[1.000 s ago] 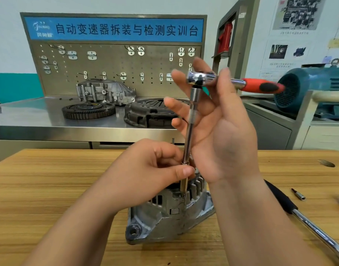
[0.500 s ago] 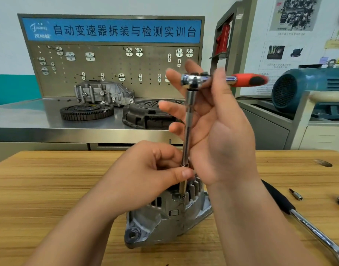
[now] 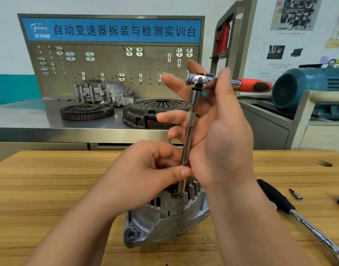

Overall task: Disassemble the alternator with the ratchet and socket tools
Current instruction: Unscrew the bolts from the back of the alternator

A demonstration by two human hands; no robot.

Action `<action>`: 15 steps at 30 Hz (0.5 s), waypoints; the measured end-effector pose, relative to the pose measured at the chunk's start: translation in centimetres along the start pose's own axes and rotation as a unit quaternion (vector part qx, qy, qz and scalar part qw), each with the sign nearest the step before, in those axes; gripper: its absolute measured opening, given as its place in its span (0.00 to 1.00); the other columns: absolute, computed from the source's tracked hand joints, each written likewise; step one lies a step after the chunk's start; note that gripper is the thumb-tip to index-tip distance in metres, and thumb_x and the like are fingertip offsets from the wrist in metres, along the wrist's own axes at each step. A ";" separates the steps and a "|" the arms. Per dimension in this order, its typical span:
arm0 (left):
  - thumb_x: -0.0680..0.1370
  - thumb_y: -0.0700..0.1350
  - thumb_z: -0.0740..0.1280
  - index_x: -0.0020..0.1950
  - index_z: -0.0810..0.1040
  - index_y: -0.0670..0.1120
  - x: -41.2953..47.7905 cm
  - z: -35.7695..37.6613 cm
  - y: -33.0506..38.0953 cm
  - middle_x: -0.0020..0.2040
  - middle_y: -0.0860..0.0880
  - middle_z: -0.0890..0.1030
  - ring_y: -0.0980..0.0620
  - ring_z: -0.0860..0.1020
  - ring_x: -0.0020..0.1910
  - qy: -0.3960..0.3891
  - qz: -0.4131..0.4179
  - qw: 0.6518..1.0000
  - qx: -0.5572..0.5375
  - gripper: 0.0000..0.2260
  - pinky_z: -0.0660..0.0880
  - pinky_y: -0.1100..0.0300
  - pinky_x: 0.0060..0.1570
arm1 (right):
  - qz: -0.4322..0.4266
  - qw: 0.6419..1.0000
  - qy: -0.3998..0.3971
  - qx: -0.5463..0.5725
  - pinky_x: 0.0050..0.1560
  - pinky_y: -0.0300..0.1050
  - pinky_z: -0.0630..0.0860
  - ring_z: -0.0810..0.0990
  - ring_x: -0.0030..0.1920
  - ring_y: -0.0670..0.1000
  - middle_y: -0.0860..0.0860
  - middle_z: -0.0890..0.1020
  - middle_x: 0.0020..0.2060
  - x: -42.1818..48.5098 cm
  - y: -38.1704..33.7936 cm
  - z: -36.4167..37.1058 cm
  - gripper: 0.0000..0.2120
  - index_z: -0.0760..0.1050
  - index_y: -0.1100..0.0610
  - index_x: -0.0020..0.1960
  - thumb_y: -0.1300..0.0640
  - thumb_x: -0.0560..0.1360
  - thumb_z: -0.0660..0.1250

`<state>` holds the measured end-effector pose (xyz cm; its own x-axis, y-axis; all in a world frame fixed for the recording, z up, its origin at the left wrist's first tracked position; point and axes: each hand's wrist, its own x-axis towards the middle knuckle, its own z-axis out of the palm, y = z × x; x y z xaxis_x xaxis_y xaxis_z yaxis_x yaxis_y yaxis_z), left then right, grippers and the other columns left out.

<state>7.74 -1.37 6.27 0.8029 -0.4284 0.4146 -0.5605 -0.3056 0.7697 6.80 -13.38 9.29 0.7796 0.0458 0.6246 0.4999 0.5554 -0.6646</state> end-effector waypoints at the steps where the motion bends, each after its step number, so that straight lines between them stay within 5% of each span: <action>1: 0.66 0.51 0.72 0.41 0.82 0.40 0.0 0.1 0.1 0.38 0.42 0.84 0.39 0.82 0.42 0.012 -0.005 1.000 0.006 0.15 0.78 0.42 0.47 | -0.023 0.999 0.006 -0.022 0.27 0.37 0.74 0.83 0.34 0.49 0.50 0.85 0.51 -0.1 0.1 0.1 0.17 0.74 0.50 0.61 0.43 0.79 0.55; 4: 0.68 0.46 0.74 0.43 0.81 0.36 0.1 0.6 0.4 0.41 0.34 0.82 0.31 0.80 0.44 0.042 -0.020 0.999 0.017 0.13 0.77 0.36 0.47 | -0.087 0.994 0.010 -0.069 0.30 0.37 0.75 0.83 0.41 0.50 0.50 0.82 0.58 -0.2 0.1 0.4 0.12 0.76 0.47 0.59 0.52 0.77 0.61; 8: 0.71 0.46 0.72 0.44 0.83 0.41 0.1 0.5 0.3 0.41 0.37 0.83 0.34 0.80 0.45 0.025 -0.012 0.999 0.025 0.08 0.77 0.38 0.47 | -0.081 0.996 -0.001 -0.040 0.31 0.36 0.75 0.84 0.41 0.51 0.50 0.80 0.63 -0.1 0.1 0.4 0.14 0.75 0.48 0.61 0.52 0.77 0.61; 12: 0.74 0.51 0.71 0.46 0.81 0.37 -0.1 0.3 0.6 0.43 0.35 0.82 0.34 0.79 0.46 -0.017 -0.006 1.000 -0.003 0.16 0.76 0.38 0.50 | -0.009 1.000 0.002 0.006 0.27 0.36 0.74 0.83 0.32 0.49 0.49 0.84 0.55 0.0 -0.1 0.1 0.21 0.72 0.51 0.63 0.42 0.77 0.54; 15: 0.71 0.46 0.72 0.42 0.81 0.37 0.0 0.4 0.4 0.39 0.39 0.84 0.36 0.81 0.44 0.001 -0.003 1.000 0.010 0.11 0.77 0.41 0.47 | 0.003 1.000 0.003 -0.003 0.26 0.36 0.74 0.83 0.32 0.49 0.49 0.85 0.51 0.1 0.0 0.0 0.21 0.72 0.52 0.62 0.42 0.79 0.52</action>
<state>7.44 -1.84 6.39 0.8066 -0.4242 0.4117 -0.5600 -0.3255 0.7619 6.86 -13.36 9.37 0.7852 0.0437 0.6177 0.4972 0.5501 -0.6710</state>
